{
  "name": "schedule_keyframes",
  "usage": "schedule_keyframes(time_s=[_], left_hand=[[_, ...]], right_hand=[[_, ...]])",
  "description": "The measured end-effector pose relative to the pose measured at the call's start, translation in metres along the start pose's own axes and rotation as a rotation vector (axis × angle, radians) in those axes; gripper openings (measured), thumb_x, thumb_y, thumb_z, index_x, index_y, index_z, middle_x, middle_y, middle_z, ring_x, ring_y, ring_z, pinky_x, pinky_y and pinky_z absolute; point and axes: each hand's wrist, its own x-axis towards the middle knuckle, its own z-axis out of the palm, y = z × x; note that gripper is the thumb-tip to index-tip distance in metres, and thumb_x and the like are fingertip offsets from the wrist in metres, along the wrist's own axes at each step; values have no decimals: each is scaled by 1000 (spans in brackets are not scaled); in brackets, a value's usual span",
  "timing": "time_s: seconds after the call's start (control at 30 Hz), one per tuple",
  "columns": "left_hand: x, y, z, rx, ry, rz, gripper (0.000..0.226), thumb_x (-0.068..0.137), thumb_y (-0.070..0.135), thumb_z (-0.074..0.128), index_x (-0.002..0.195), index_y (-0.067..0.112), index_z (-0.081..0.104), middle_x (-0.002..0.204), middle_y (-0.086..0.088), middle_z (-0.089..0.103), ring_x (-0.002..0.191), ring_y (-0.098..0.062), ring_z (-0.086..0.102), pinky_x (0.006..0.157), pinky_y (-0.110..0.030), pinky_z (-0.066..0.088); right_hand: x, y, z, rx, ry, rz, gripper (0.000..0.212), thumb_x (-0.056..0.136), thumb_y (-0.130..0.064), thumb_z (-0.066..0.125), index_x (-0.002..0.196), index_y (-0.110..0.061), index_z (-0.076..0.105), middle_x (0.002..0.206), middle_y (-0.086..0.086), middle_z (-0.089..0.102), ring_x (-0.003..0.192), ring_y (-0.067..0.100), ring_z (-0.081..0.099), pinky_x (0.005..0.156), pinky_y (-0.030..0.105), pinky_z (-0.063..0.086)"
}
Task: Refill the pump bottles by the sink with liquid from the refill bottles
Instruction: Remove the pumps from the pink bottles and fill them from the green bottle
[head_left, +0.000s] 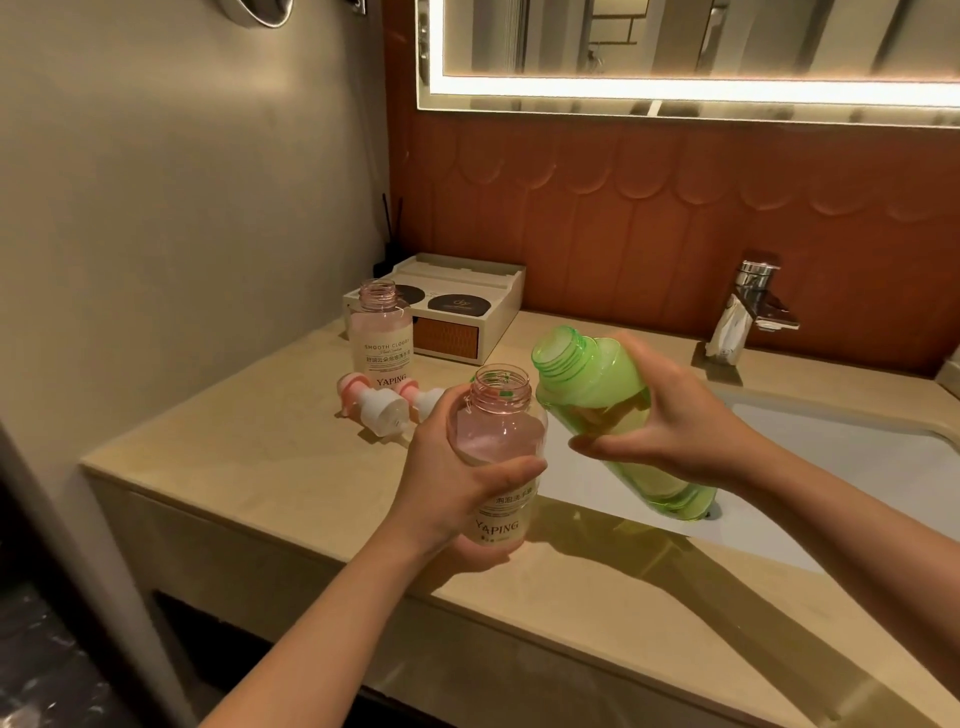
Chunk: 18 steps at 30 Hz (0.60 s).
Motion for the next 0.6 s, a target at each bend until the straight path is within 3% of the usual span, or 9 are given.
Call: schedule_keyframes(time_s=[0.2,0.4,0.6], left_hand=[[0,-1,2,12,21,-5,63,47,27,83,104,28,55,95,16,68,91,0,64,73,-11,50],[-1,1,3,9,20,-3,69,45,35,84,107,26,55,100,9,68,96,-6,64,80,-21,52],[-3,2,4,19,26,-10,69,49,29,83,111,23,54,104,7,67,97,-6,63,81,-23,51]], right_hand=[[4,-8,-7,-60,-43,-30,64,62,-31,84,115,-30,48,99,-10,61,88,12,59,76,36,50],[6,-15,-14,-124,-88,-46,66,63,-34,82,119,-25,49,103,-5,62,92,14,60,76,41,51],[9,-23,-22,-205,-149,-45,61,63,-36,80,114,-28,48,98,-9,62,88,9,59,72,38,52]])
